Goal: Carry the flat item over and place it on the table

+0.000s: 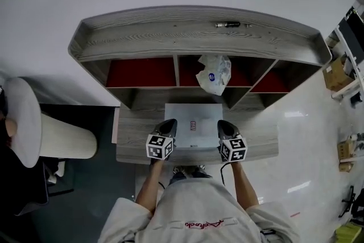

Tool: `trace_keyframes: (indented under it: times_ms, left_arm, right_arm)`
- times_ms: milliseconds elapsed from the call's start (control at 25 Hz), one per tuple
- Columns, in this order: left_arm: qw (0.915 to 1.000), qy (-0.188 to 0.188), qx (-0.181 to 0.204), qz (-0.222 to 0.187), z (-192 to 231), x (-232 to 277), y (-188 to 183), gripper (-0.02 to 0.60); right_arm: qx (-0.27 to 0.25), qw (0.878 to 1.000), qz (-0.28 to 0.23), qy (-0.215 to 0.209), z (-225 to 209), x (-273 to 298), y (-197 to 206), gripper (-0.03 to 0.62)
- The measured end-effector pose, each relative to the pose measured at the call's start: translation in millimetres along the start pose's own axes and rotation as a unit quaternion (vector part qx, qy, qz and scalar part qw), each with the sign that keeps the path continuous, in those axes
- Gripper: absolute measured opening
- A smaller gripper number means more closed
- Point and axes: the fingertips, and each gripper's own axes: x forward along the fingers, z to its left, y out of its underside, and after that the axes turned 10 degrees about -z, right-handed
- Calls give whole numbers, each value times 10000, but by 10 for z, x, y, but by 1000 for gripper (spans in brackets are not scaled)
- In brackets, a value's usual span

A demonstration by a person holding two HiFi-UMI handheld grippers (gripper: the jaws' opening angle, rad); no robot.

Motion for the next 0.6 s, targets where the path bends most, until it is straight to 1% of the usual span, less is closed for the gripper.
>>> trace_keyframes:
  times_ms: [120,240,360,480,600]
  left_arm:
    - [9995,100,188,-249,-105,-14,-278,0]
    - [9986,128,265,-442,-190,-59,-537,0]
    - [9972,142,340,-656,-248,-110,-774,0]
    - [9956,192,421,-815,-291,-121,-949,0]
    - [9946,218,481,-893,-315,-109,-1044,0]
  right_arm:
    - [-88,9994,-335,-26,75,-43,-276,5]
    - [-150,9974,-696,-56,152,-79,-578,6]
    - [-317,9937,-1064,-167,262,-98,-874,6]
    - [-373,9896,-1367,-267,347,-93,-1102,6]
    - [-371,9875,-1502,-300,382,-68,-1209,6]
